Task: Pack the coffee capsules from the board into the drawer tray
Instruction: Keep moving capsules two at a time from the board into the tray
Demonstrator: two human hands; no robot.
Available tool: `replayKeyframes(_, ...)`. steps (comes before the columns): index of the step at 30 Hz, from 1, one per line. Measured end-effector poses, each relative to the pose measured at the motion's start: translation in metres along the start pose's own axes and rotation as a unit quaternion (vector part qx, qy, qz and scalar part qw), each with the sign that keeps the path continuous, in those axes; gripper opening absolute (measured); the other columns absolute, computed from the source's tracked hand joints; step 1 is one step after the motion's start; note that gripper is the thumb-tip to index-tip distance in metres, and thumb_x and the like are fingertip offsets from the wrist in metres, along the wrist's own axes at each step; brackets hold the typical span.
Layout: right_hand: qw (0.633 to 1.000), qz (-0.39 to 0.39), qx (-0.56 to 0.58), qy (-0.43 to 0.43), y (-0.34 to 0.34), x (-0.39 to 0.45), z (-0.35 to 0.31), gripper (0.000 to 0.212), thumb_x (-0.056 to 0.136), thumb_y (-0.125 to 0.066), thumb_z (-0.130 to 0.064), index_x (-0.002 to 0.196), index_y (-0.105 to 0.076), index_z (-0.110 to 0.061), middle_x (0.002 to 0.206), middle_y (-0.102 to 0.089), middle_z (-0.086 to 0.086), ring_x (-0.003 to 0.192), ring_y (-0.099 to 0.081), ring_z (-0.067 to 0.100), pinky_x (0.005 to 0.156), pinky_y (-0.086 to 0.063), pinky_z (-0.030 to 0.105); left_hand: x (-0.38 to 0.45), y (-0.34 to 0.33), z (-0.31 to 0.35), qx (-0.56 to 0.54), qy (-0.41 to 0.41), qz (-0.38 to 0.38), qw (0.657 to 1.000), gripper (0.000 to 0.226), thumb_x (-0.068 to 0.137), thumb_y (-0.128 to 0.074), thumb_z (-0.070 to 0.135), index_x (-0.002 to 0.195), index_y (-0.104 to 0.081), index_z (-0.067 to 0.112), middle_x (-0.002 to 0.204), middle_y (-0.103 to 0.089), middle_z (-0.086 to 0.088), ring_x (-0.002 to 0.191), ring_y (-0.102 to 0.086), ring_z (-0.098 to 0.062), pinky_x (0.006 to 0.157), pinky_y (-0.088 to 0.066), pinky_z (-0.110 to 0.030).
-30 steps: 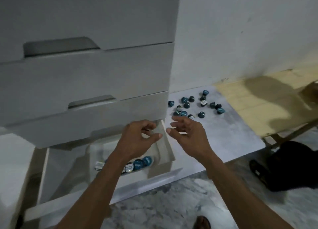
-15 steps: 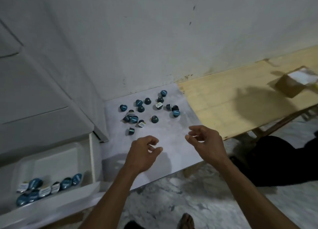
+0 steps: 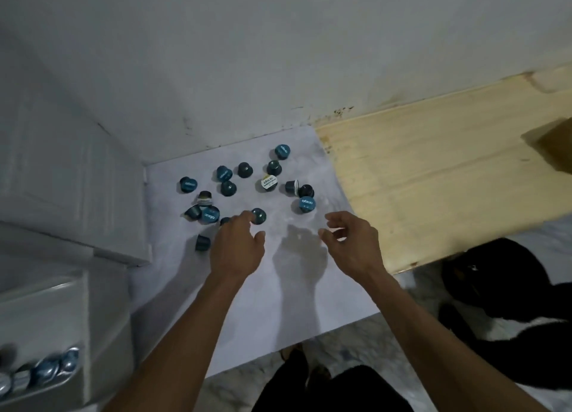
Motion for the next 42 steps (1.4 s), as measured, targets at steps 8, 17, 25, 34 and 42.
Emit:
replayKeyframes(8, 0.995, 0.008, -0.078, 0.063, -0.041, 0.070, 0.008, 0.029, 0.084, -0.069, -0.025, 0.113, -0.064, -0.025, 0.113, -0.067, -0.001, 0.097, -0.063, 0.019, 0.080, -0.056, 0.038, 0.059, -0.031, 0.015, 0.120, 0.018, -0.024, 0.992, 0.041, 0.092, -0.061, 0.022, 0.130, -0.050, 0.013, 0.124, -0.051, -0.014, 0.113, -0.054, -0.031, 0.086, -0.051, -0.041)
replayKeyframes(17, 0.977, 0.046, -0.146, 0.147, -0.066, 0.088, 0.030, 0.021, 0.083, -0.067, -0.038, 0.102, -0.068, -0.029, 0.102, -0.069, -0.007, 0.091, -0.059, 0.019, 0.066, -0.051, 0.032, 0.067, -0.051, 0.011, 0.075, 0.036, 0.038, 0.996, 0.018, 0.088, -0.065, 0.013, 0.102, -0.055, 0.008, 0.102, -0.060, -0.014, 0.095, -0.058, -0.030, 0.074, -0.047, -0.038)
replayKeyframes(25, 0.969, 0.128, -0.095, 0.187, -0.081, 0.088, 0.041, 0.026, 0.078, -0.074, -0.044, 0.097, -0.060, -0.034, 0.092, -0.068, -0.012, 0.081, -0.060, 0.012, 0.063, -0.052, 0.034, 0.055, -0.066, 0.009, -0.131, -0.058, 0.104, 0.984, 0.044, 0.091, -0.063, 0.008, 0.133, -0.055, 0.015, 0.115, -0.051, -0.007, 0.099, -0.050, -0.007, 0.094, -0.047, -0.025)
replayKeyframes(34, 0.946, 0.113, -0.100, 0.287, -0.075, 0.080, 0.044, 0.032, 0.080, -0.077, -0.041, 0.100, -0.069, -0.017, 0.100, -0.072, -0.002, 0.085, -0.063, 0.018, 0.069, -0.052, 0.038, 0.036, -0.089, -0.002, -0.163, -0.082, 0.213, 0.960, 0.029, 0.085, -0.074, 0.019, 0.108, -0.063, 0.007, 0.109, -0.069, -0.008, 0.103, -0.063, -0.021, 0.092, -0.053, -0.034)
replayKeyframes(42, 0.938, 0.099, -0.100, 0.317, -0.081, 0.080, 0.057, 0.029, 0.082, -0.077, -0.029, 0.107, -0.071, -0.015, 0.108, -0.071, 0.000, 0.091, -0.062, 0.022, 0.072, -0.049, 0.042, 0.030, -0.096, -0.011, -0.165, -0.101, 0.251, 0.949, 0.033, 0.085, -0.074, 0.018, 0.112, -0.065, 0.001, 0.112, -0.069, -0.012, 0.107, -0.063, -0.023, 0.092, -0.054, -0.036)
Point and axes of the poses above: each hand's wrist, its own x-axis towards the middle knuckle, its own y-axis out of the back of the hand, z = x × y, the point moved 4 cm from there along x, towards the middle knuckle
